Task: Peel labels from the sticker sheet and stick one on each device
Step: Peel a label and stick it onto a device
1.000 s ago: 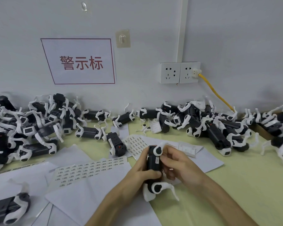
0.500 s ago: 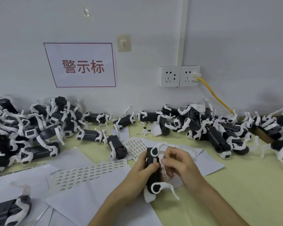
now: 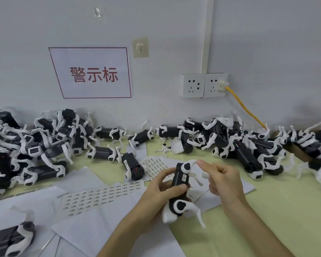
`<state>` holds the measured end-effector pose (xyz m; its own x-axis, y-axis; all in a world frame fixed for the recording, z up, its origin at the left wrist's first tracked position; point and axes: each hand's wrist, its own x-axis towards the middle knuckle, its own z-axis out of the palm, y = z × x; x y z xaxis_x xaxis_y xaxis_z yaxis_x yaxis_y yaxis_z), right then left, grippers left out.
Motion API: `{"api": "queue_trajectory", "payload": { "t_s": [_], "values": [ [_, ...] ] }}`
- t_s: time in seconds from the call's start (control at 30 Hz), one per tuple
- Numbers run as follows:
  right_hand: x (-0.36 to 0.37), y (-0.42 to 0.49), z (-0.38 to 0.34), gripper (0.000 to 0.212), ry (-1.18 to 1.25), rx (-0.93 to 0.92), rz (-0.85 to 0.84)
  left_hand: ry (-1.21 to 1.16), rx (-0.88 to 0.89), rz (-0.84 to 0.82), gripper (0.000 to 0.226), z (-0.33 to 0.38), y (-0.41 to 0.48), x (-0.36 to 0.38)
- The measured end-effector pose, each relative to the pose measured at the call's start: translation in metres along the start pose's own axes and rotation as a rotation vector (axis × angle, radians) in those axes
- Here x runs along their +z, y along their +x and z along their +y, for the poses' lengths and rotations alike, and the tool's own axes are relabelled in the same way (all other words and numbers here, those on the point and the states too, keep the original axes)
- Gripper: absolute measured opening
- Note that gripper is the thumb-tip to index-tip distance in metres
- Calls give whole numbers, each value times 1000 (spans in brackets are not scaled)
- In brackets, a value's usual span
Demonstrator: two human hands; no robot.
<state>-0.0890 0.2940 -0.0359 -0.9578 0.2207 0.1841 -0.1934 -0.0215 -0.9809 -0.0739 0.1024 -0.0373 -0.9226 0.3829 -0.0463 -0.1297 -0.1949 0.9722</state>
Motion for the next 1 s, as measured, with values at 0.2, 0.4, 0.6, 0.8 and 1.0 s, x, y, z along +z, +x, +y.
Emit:
{"api": "queue_trajectory", "payload": {
  "t_s": [0.2, 0.4, 0.6, 0.8, 1.0],
  "values": [
    [-9, 2, -12, 30, -235, -25, -560, 107, -91, -65, 49, 10, -3, -13],
    [-26, 4, -18, 35, -222, 27, -647, -14, -146, 85, 59, 16, -3, -27],
    [-23, 6, -11, 25, -230, 36, -542, -158, -114, 176, 50, 17, 1, -31],
    [-45, 13, -21, 50, -54, 290, -351, 469, 525, 786, 17, 11, 0, -39],
    [-74, 26, -33, 57, 999, 190, -94, 552, 273, 860, 54, 4, 8, -58]
  ]
}}
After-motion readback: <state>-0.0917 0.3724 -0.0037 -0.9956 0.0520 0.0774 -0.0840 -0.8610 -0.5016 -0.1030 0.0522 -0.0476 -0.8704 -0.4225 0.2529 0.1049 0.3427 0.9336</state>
